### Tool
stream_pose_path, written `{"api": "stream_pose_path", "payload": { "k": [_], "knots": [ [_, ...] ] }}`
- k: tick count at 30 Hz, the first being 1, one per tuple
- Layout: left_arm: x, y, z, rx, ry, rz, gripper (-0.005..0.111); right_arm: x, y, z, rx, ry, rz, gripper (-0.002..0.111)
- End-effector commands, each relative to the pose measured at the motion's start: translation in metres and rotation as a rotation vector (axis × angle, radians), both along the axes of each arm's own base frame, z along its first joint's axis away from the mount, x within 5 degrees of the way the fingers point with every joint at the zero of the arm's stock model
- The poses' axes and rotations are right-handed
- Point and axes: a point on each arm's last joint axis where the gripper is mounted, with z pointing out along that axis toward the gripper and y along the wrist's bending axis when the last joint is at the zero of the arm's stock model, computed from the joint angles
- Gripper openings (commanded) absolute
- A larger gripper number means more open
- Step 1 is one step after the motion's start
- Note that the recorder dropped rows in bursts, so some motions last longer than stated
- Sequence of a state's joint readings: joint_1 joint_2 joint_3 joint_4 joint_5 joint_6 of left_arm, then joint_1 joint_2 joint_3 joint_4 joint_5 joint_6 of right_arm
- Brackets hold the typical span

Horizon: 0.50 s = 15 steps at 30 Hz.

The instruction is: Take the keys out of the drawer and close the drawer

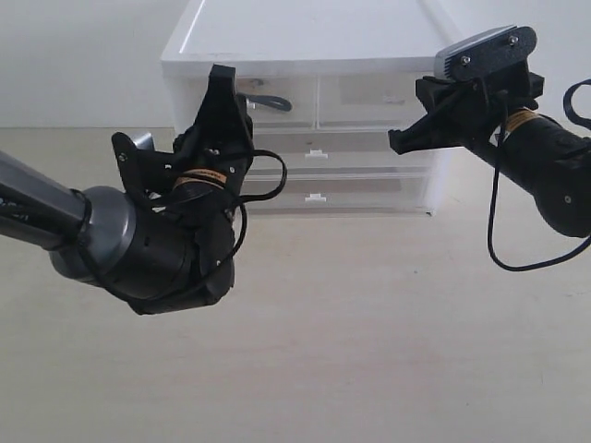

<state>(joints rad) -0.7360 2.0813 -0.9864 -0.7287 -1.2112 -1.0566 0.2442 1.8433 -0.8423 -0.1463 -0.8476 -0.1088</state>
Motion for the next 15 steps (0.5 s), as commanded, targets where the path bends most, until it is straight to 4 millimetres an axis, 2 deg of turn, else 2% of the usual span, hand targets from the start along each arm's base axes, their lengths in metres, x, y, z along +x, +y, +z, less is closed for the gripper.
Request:
{"api": "stream_pose_path", "payload": {
  "k": [1, 4, 8, 12, 15],
  "knots": [
    [-0.0152, 0.0064, -0.0195, 0.012, 0.051, -0.052, 0.004, 0.0049, -0.0032, 0.0026, 0.016, -0.002, -0.032, 0.000],
    [-0.0198, 0.0074, -0.0242, -0.073, 0.072, -0.090, 0.004, 0.0049, -0.0032, 0.0026, 0.016, -0.002, -0.032, 0.000],
    [-0.0181, 0.0056, -0.0219, -0.078, 0.063, -0.092, 0.005, 0.0049, -0.0032, 0.0026, 0.022, 0.001, -0.032, 0.000],
    [-0.0169, 0.0042, -0.0202, -0.082, 0.057, -0.095, 0.023, 0.0049, -0.0032, 0.0026, 0.022, 0.001, -0.032, 0.000],
    [-0.0157, 0.0024, -0.0183, -0.085, 0.048, -0.102, 0.044, 0.0049, -0.0032, 0.0024, 0.021, 0.002, -0.033, 0.000]
  ]
}}
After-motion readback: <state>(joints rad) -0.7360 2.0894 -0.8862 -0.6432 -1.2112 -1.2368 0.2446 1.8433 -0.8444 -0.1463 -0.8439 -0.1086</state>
